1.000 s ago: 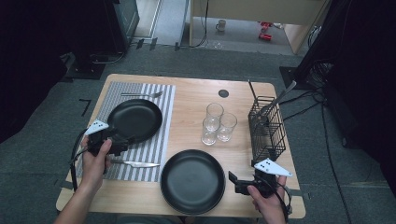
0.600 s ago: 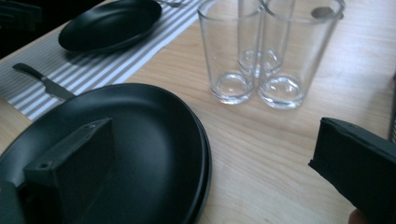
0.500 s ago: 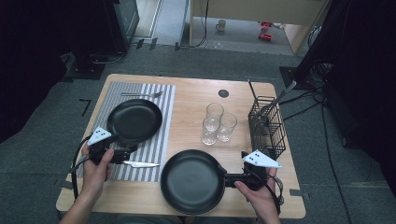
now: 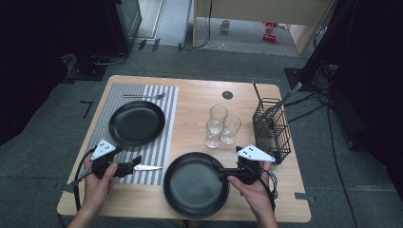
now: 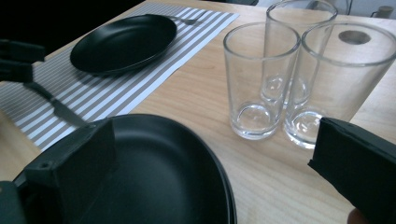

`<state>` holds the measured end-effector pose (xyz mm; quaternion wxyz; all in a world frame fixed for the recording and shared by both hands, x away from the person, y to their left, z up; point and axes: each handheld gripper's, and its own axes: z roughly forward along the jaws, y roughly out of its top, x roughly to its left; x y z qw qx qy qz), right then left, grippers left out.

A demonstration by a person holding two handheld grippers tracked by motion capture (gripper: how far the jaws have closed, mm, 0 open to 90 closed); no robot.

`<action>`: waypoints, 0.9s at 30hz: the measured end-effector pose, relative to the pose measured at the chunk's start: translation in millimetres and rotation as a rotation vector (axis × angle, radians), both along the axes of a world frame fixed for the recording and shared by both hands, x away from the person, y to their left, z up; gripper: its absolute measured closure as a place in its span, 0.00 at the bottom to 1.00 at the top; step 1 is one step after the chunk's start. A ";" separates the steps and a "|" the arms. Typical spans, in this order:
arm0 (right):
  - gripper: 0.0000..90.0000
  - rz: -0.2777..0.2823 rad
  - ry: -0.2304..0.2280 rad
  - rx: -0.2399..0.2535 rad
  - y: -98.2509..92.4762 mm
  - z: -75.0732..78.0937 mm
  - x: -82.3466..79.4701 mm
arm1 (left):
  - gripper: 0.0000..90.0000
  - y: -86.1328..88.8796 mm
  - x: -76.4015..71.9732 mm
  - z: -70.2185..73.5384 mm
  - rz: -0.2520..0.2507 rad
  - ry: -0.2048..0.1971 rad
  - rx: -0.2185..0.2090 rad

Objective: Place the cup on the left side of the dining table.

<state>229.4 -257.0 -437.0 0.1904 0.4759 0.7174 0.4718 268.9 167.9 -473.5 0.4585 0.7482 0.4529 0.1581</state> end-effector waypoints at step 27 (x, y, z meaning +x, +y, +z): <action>0.09 -0.068 -0.021 -0.046 30.3 -13.1 49.4 | 0.11 14.4 -41.1 -36.2 0.027 0.029 0.074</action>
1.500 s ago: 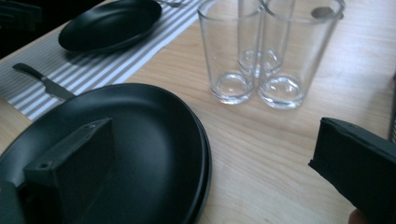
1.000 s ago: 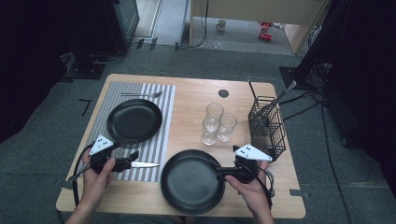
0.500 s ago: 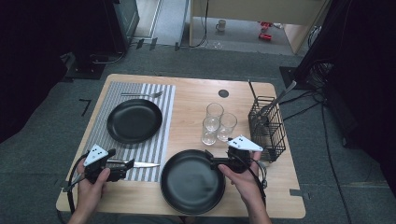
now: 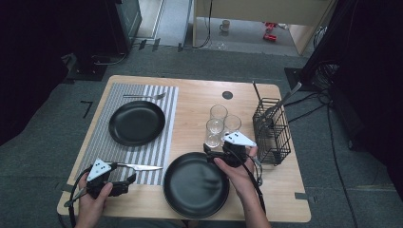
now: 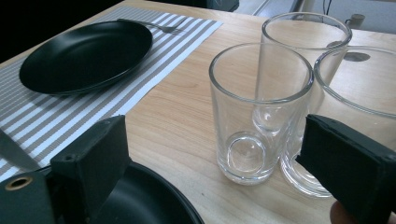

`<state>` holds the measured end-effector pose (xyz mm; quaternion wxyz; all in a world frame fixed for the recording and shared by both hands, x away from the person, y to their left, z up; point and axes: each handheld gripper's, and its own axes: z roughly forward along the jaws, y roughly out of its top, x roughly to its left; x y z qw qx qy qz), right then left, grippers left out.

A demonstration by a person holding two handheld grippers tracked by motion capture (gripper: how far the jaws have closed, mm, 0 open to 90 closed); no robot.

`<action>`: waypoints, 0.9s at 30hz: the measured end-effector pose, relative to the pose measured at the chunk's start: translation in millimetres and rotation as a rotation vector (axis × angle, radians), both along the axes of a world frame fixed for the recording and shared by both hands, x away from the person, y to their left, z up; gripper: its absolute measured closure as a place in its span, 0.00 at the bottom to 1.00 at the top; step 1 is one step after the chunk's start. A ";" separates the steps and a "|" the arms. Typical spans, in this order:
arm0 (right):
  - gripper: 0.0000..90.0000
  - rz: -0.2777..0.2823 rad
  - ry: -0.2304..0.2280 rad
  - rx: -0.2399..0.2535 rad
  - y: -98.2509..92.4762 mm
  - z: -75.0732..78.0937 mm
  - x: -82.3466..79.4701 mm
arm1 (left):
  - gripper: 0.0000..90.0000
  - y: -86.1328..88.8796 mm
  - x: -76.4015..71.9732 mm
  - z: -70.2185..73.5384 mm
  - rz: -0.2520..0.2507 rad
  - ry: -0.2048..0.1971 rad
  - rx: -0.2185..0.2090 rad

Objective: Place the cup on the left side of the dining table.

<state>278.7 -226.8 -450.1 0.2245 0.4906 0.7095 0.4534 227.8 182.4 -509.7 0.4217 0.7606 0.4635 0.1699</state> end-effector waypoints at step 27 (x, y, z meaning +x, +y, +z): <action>0.14 -0.058 -0.047 -0.041 11.9 -7.3 21.1 | 0.11 -5.4 -4.5 -7.6 0.001 0.022 0.060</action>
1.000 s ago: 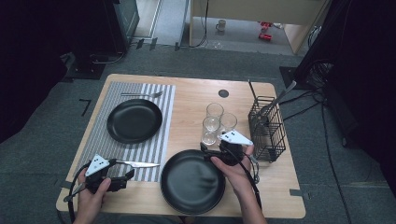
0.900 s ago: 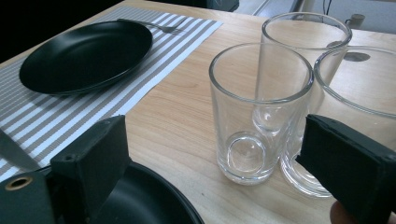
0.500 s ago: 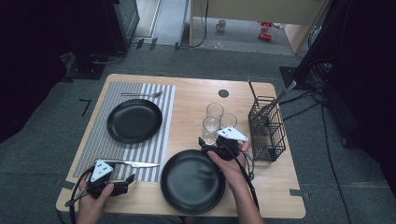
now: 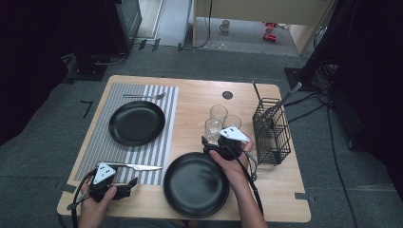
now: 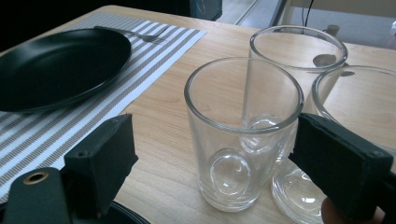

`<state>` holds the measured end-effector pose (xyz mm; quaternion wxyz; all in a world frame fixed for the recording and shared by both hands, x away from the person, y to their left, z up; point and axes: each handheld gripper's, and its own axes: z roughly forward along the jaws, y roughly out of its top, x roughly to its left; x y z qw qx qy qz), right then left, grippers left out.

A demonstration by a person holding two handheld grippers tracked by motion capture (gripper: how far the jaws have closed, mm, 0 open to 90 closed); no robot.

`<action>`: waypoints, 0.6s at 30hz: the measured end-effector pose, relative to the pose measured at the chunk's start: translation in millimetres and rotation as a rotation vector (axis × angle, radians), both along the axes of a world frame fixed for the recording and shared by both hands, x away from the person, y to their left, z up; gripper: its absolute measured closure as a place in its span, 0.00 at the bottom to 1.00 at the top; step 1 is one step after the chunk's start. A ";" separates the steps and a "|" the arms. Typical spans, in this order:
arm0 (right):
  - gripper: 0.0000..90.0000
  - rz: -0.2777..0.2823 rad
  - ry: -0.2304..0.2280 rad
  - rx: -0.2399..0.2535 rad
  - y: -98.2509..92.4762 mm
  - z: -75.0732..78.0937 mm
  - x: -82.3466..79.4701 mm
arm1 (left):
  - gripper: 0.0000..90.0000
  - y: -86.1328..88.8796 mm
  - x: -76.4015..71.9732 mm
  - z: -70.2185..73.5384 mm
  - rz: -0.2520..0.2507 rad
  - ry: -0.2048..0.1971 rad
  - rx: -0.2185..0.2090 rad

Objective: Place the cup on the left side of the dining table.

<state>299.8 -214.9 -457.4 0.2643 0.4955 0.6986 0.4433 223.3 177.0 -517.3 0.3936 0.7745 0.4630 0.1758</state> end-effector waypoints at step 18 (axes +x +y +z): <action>0.16 0.021 0.001 -0.013 17.4 -7.5 14.1 | 0.11 0.0 0.8 -0.3 -0.004 0.012 -0.001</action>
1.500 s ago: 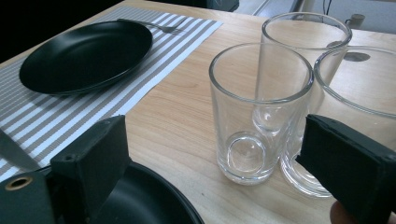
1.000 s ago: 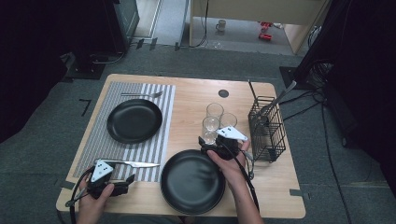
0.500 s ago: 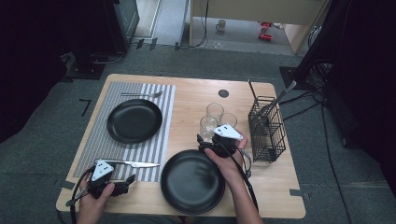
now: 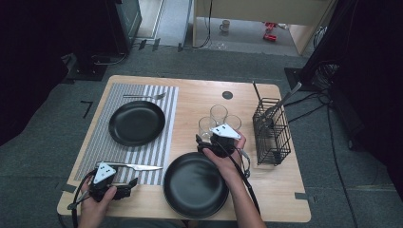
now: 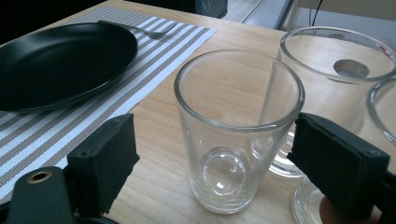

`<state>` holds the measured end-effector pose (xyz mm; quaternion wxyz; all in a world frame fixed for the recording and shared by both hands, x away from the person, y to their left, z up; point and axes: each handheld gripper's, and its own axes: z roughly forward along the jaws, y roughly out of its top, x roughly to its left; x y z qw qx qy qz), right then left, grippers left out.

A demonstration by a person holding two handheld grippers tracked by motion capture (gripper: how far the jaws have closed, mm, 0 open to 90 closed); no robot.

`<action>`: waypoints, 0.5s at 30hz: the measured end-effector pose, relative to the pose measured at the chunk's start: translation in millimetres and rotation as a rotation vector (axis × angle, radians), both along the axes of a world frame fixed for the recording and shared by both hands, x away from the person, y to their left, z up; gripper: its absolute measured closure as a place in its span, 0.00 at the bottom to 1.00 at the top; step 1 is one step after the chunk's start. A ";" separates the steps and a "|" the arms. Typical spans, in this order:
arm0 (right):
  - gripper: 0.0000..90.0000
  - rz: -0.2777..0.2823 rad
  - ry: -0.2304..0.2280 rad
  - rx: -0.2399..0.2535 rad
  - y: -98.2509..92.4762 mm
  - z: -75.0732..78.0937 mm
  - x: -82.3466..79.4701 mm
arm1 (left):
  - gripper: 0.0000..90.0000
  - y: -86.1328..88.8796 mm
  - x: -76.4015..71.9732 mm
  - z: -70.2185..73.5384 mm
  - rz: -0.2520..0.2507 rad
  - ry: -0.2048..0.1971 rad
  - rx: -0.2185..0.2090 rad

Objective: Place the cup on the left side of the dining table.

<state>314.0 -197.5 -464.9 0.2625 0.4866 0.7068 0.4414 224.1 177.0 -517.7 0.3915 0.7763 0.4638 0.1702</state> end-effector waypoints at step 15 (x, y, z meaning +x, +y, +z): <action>0.21 -0.011 -0.008 -0.032 15.2 -2.9 16.2 | 0.11 -0.8 -0.3 1.1 -0.003 -0.011 0.002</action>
